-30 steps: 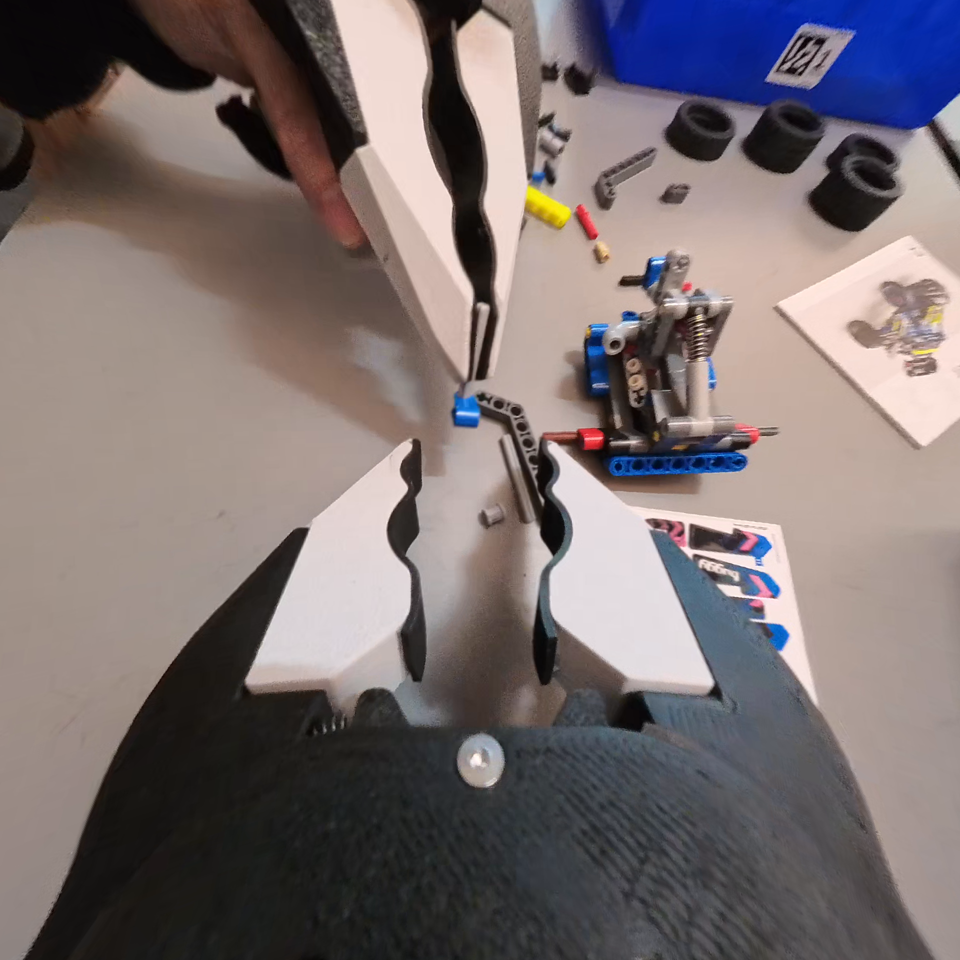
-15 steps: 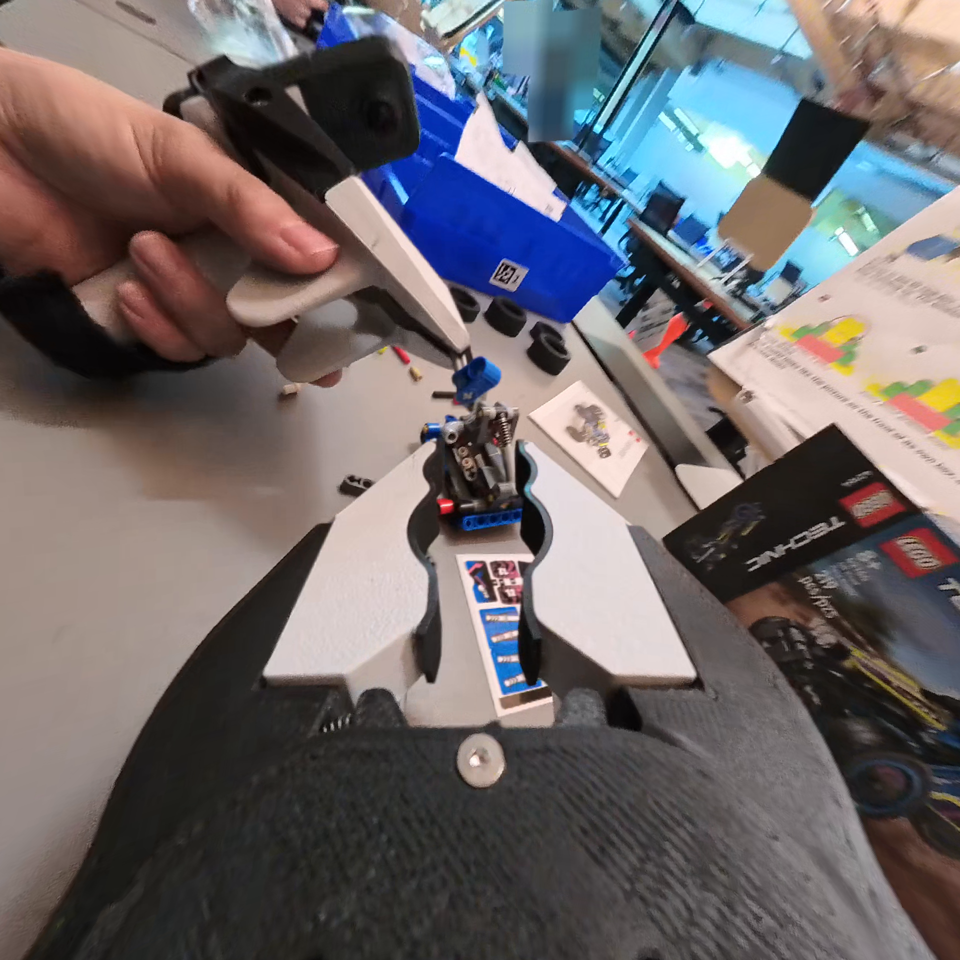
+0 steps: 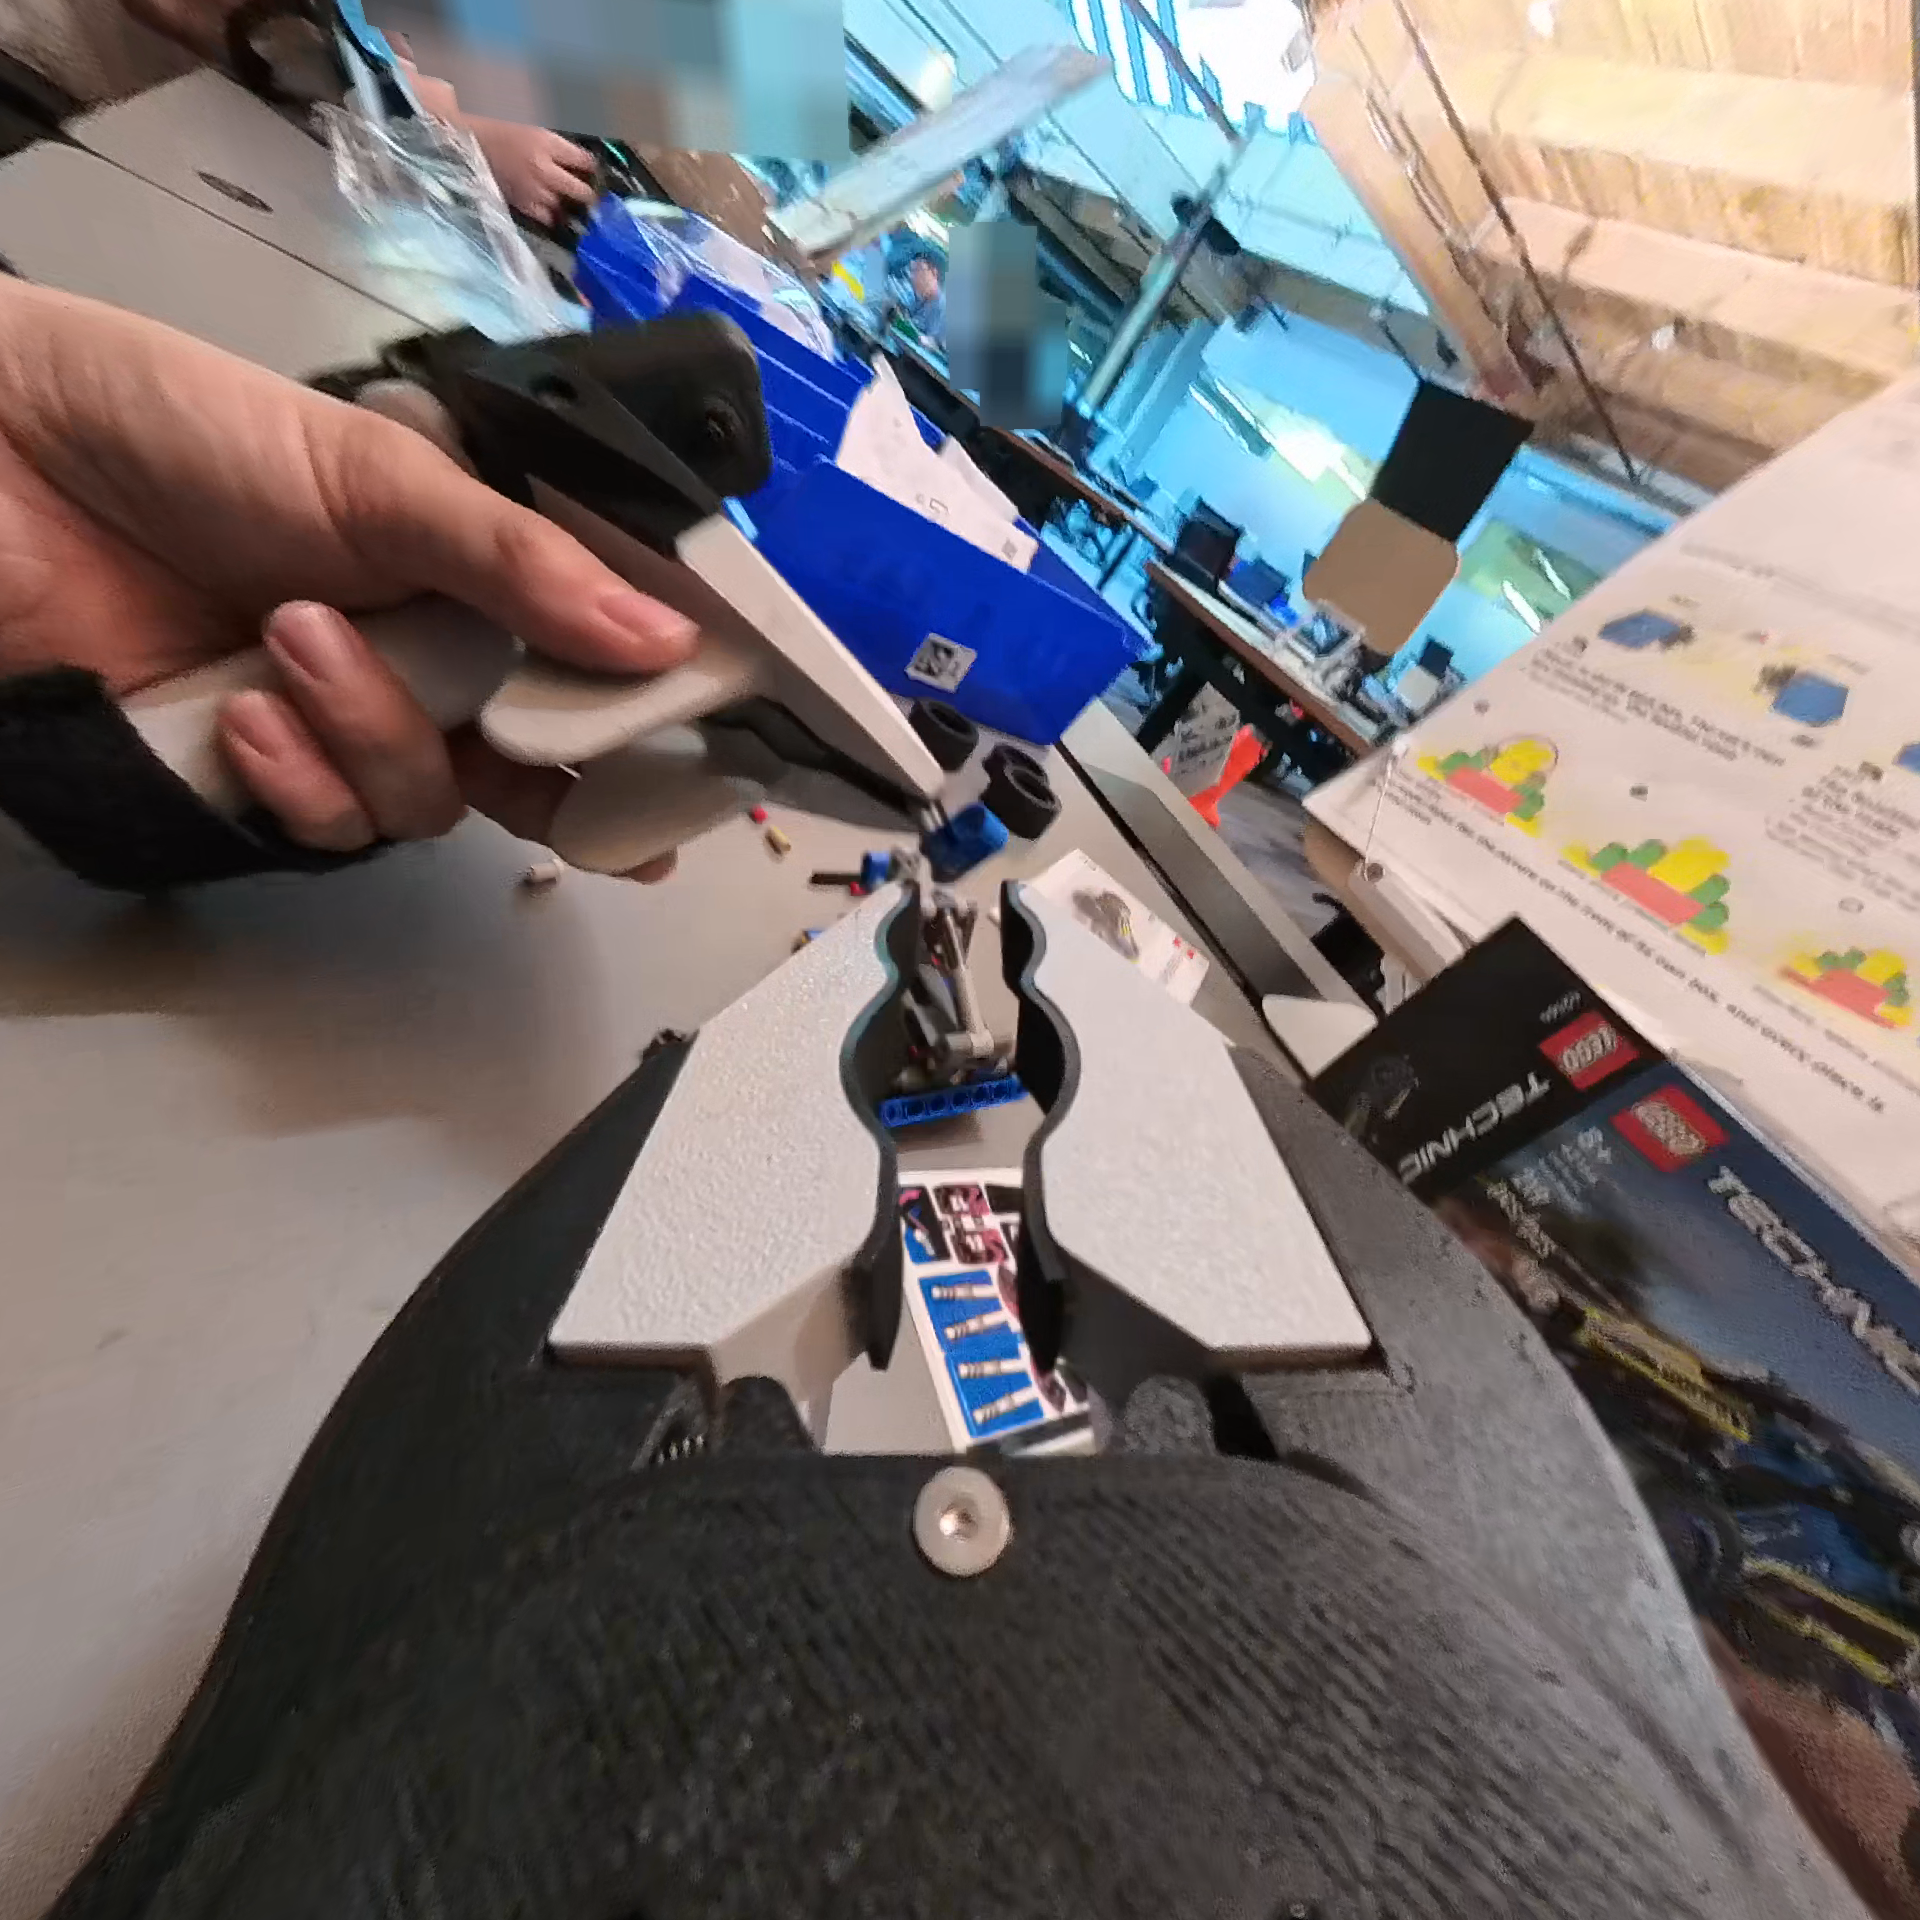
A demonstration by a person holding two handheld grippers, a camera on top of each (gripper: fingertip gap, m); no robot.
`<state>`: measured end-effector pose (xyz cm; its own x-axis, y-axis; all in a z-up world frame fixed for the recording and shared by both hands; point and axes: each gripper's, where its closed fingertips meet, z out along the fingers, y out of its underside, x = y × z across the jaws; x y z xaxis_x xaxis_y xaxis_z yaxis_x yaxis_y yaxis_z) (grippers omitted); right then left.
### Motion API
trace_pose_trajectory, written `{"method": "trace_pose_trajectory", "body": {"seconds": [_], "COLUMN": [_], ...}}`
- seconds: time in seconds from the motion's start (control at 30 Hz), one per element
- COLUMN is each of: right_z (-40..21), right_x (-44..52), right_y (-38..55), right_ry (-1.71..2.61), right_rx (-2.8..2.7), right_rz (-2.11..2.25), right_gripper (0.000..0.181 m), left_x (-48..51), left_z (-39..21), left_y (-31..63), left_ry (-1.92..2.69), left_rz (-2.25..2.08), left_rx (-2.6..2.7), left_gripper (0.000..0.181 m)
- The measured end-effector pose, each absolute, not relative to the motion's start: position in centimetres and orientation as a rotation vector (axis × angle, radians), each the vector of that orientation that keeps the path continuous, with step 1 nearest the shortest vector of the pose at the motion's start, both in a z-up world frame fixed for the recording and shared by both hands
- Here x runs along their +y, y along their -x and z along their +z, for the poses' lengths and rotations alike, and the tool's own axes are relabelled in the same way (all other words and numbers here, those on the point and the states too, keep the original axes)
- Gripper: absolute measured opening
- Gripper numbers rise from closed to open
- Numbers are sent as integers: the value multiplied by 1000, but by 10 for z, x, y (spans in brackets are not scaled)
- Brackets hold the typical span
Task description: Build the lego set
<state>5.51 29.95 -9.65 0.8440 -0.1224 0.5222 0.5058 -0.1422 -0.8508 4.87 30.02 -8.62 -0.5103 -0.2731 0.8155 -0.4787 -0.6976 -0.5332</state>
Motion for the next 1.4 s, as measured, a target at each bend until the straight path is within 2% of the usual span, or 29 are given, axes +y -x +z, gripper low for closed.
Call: {"method": "trace_pose_trajectory", "body": {"seconds": [0.57,0.63,0.97,1.1,1.2,1.4], "right_z": [-98,-99,-96,-92,-80,-63], "right_x": [298,298,294,294,293,285], "right_y": [-58,-57,-64,-55,-38,-27], "right_ry": [1598,1594,1578,1554,1492,1325], "right_rx": [-114,-112,-64,-80,-92,-26], "right_rz": [-329,-311,-228,-56,179,559], "right_gripper": [5,0,0,10,17,16], "left_x": [285,282,282,287,289,290], "left_z": [-81,-81,-73,-68,-67,-53], "left_y": [-49,-49,-45,-43,-40,-29], "left_ry": [-1470,-1458,-1391,-1370,-1274,-898], "left_rz": [2521,2532,2636,2736,2761,2610], "left_rx": [-1397,-1411,-1628,-2005,-2506,-3506], "left_gripper": [2,1,1,1,1,1]}}
